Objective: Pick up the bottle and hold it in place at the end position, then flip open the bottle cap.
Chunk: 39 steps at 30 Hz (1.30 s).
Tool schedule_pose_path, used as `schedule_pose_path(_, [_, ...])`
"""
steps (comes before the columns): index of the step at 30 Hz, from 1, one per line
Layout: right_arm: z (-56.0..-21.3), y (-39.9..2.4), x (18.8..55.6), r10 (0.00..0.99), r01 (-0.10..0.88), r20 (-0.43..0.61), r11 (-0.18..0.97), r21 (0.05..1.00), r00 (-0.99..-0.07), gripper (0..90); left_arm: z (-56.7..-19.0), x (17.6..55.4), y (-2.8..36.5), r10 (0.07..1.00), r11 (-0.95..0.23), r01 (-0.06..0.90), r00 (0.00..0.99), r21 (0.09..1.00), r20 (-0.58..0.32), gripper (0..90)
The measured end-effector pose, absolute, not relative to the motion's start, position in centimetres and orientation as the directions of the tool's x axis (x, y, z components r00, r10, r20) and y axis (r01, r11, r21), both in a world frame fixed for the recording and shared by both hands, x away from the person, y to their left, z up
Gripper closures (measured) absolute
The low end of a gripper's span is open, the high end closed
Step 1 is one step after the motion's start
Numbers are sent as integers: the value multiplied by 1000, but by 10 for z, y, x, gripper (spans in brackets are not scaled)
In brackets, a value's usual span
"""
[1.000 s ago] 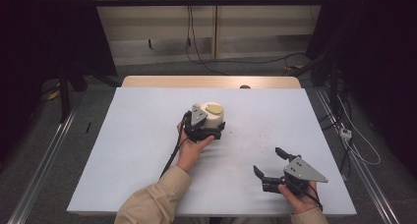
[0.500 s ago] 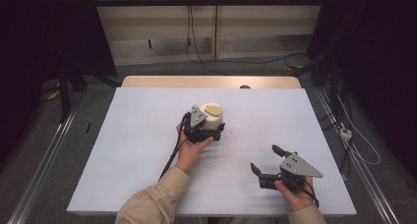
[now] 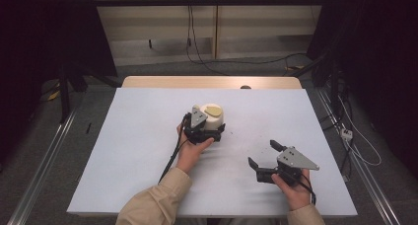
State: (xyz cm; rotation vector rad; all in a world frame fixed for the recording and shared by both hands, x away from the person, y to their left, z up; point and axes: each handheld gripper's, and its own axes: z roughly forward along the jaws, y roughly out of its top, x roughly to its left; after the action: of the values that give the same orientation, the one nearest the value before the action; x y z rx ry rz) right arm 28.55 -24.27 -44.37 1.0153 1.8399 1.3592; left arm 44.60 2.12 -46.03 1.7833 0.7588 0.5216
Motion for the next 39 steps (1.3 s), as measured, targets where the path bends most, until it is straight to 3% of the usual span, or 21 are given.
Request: schedule_pose_path(39, [-428,-215,327,846,243,5,148,959,-533,57,-460,446,21,716,-235,247,698,940,-5,49])
